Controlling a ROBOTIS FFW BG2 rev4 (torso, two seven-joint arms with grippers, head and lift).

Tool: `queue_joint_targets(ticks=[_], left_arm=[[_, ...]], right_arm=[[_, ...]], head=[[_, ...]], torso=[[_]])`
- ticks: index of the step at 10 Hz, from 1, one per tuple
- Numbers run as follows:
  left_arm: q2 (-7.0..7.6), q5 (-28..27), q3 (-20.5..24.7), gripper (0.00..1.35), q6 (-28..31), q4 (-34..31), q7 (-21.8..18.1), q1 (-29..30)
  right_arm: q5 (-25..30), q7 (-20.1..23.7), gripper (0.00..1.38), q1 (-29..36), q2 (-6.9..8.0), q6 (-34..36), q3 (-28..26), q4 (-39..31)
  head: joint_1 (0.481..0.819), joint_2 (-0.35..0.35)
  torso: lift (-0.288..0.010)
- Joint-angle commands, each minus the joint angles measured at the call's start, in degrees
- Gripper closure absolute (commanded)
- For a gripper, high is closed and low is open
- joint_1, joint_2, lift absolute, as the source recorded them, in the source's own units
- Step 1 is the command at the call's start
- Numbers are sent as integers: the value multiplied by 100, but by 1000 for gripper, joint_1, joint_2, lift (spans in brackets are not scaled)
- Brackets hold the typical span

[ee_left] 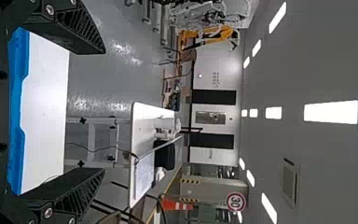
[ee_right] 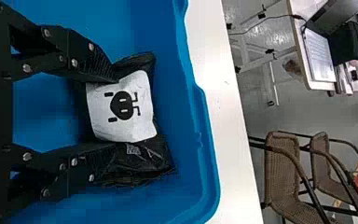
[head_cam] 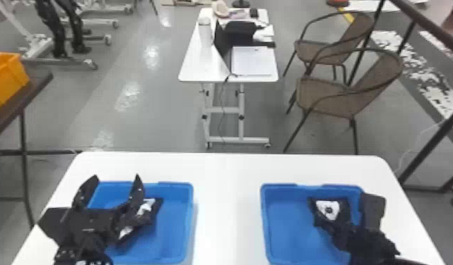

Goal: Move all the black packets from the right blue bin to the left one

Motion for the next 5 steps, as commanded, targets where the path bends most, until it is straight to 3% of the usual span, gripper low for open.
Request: queue_joint_targets(ticks=[1, 5], left_arm=[[-24, -48, 18, 127, -10, 8, 0, 31], [-24, -57, 27, 127, -89, 8, 0, -4]], right_arm=[[-289, -116, 1237, 294, 48, -151, 23, -262], [-658, -257, 1237, 1173, 100, 131, 128, -2064]], head=[[695, 40], [695, 63]], torso=[[0], [0]])
